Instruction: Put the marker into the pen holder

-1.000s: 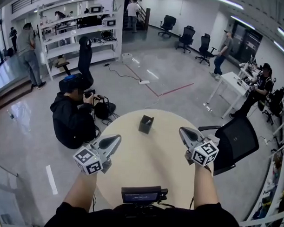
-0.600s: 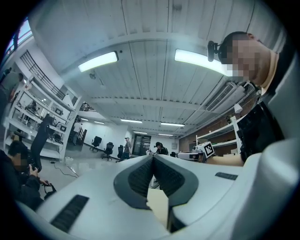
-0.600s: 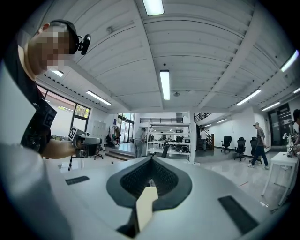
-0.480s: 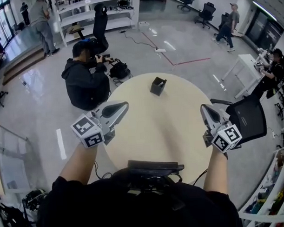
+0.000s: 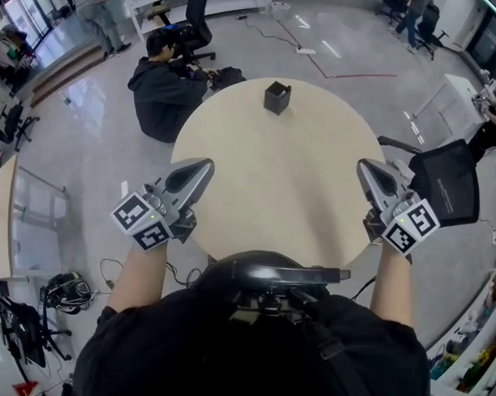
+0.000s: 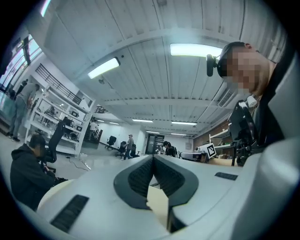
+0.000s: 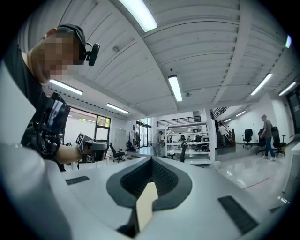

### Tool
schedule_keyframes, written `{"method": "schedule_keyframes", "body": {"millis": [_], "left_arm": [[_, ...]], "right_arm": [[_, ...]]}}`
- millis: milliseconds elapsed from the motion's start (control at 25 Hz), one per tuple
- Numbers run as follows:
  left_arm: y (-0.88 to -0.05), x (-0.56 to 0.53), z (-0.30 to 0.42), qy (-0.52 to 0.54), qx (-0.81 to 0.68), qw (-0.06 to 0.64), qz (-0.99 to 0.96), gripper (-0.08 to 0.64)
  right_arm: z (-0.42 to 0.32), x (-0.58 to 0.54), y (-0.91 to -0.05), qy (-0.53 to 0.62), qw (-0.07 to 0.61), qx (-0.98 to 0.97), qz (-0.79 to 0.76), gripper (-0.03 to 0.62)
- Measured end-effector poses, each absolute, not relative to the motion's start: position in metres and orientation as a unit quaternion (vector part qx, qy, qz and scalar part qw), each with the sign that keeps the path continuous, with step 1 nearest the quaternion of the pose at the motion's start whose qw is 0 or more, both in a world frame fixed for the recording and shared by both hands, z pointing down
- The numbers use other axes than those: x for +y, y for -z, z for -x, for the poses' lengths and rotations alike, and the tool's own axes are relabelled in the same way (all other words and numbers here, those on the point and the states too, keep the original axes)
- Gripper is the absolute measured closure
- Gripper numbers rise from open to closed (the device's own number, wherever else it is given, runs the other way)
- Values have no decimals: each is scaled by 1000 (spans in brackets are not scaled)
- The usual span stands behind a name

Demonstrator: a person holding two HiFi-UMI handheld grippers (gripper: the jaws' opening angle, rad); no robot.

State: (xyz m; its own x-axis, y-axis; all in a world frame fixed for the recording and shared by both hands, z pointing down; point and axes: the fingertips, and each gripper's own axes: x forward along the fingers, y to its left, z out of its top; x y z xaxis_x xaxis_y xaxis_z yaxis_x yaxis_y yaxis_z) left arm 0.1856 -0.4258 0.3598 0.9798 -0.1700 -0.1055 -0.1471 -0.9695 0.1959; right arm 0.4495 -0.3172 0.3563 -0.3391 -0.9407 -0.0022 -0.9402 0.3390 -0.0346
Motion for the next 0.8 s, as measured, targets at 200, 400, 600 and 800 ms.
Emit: {"method": "schedule_keyframes", "body": {"millis": [200,400,600,800], "left_arm": [[-362,-381,-186,63,-78,97,-990,563],[-353,-374,-172,72,-48,91,-992,564],[-353,-382,-152,68,-20,86,-994,564],[-359,-399,-133,57,-13,94,-994,563]], "right_arm": [[-445,-291,-353,21,32,829,559,588],[-412,-290,-346,14,36,828,559,588],[-380,-296,-348,16,43,820,571,588],[-354,-306,-356,26,48,816,575,588]]}}
